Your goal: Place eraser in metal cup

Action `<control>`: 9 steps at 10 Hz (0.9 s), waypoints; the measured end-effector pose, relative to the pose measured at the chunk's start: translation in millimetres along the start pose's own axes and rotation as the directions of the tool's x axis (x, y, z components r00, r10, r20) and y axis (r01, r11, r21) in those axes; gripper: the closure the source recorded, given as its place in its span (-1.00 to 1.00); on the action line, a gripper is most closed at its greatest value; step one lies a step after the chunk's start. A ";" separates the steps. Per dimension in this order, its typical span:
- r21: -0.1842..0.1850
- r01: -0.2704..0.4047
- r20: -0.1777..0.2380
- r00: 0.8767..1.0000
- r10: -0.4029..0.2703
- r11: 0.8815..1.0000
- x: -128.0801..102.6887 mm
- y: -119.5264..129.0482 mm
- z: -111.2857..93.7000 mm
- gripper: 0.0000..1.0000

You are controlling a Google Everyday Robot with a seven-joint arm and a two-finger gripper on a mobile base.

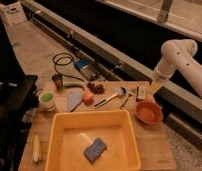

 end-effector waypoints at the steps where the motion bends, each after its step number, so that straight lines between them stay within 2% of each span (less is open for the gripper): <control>1: 0.002 -0.008 -0.001 1.000 0.008 1.000 0.7 -0.5 -0.3 -0.30; 2: 0.023 -0.046 -0.012 0.999 0.046 0.999 3.9 -4.4 -1.0 -0.30; 3: 0.043 -0.126 -0.010 0.992 0.126 0.991 9.0 -8.2 -0.5 -0.30; 4: 0.058 -0.247 0.005 0.969 0.247 0.967 16.3 -12.8 1.8 -0.30; 5: 0.052 -0.315 0.025 0.949 0.314 0.948 15.0 -15.6 5.7 -0.30; 6: 0.030 -0.353 0.043 0.935 0.352 0.935 11.6 -18.9 13.6 -0.30; 7: -0.006 -0.404 0.059 0.913 0.404 0.915 9.8 -22.6 27.4 -0.30; 9: -0.050 -0.476 0.089 0.874 0.478 0.878 11.5 -30.0 41.0 -0.30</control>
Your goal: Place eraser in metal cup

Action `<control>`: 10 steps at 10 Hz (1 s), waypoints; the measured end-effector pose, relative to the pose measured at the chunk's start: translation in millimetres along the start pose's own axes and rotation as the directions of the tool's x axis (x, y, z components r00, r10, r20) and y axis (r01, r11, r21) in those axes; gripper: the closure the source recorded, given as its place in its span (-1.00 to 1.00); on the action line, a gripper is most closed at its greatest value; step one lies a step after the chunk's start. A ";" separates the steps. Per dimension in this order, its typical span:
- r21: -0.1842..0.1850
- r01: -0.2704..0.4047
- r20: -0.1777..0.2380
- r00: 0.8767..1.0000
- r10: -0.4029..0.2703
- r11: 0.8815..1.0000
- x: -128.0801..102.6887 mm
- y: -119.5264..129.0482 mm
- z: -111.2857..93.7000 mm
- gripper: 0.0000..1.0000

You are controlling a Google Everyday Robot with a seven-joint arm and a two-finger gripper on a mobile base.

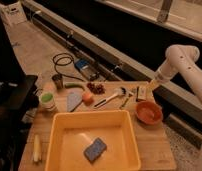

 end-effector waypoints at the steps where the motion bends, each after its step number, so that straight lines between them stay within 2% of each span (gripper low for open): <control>1: -0.028 -0.022 0.002 1.000 0.022 0.999 -0.4 -1.0 8.2 -0.30; 2: -0.038 -0.012 -0.003 1.000 0.012 0.999 -2.4 3.0 11.1 -0.30; 7: -0.029 -0.020 0.004 1.000 0.020 0.999 -2.0 3.1 13.8 -0.30; 10: -0.031 -0.053 0.092 0.994 0.055 0.998 -1.2 6.2 23.2 -0.30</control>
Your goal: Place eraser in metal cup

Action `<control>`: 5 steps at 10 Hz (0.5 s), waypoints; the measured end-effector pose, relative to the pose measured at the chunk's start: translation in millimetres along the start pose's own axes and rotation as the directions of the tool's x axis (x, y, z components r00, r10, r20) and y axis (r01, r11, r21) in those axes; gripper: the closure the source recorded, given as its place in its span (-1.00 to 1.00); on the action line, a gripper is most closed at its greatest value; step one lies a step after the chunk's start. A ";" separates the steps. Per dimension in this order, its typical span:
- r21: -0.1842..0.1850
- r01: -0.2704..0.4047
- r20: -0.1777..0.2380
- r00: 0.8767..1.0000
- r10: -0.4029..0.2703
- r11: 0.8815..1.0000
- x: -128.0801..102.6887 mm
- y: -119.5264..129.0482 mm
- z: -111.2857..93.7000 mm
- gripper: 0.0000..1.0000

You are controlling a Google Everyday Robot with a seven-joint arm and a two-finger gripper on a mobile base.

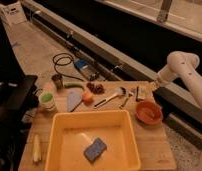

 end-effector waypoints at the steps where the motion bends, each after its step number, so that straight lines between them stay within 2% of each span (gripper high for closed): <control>1: 0.004 -0.024 0.041 0.999 0.023 1.000 0.2 0.4 0.5 -0.30; 3: 0.021 -0.065 0.080 0.995 0.063 0.998 -4.1 1.5 3.9 -0.30; 5: 0.032 -0.082 0.086 0.993 0.080 0.996 -13.3 4.5 15.3 -0.30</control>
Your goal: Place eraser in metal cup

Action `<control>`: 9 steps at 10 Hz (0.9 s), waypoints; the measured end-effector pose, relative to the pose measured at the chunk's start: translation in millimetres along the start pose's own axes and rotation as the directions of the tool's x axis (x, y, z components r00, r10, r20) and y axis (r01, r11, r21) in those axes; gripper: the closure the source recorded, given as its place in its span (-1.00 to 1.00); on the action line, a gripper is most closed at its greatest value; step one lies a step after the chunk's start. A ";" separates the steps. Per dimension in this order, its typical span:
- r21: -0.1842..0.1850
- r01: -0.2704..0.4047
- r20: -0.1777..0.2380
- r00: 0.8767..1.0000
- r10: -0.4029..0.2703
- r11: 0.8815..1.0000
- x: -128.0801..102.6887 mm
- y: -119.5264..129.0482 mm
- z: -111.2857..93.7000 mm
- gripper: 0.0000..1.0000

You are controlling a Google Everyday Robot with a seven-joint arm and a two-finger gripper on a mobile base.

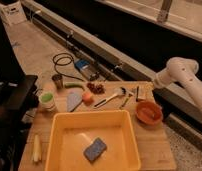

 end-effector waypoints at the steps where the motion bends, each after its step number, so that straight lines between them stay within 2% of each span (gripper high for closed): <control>1: 0.011 -0.007 -0.005 1.000 0.007 1.000 -1.4 0.7 7.8 -0.30; 2: 0.021 -0.014 -0.014 1.000 0.014 1.000 -1.8 1.4 16.0 -0.30; 3: 0.028 -0.017 -0.034 0.999 0.018 0.999 -0.7 1.9 32.4 -0.30; 8: 0.028 -0.017 -0.037 0.999 0.018 0.999 -0.3 1.2 33.0 -0.30; 9: 0.034 -0.040 -0.042 0.998 0.042 0.999 2.5 -5.0 34.3 -0.30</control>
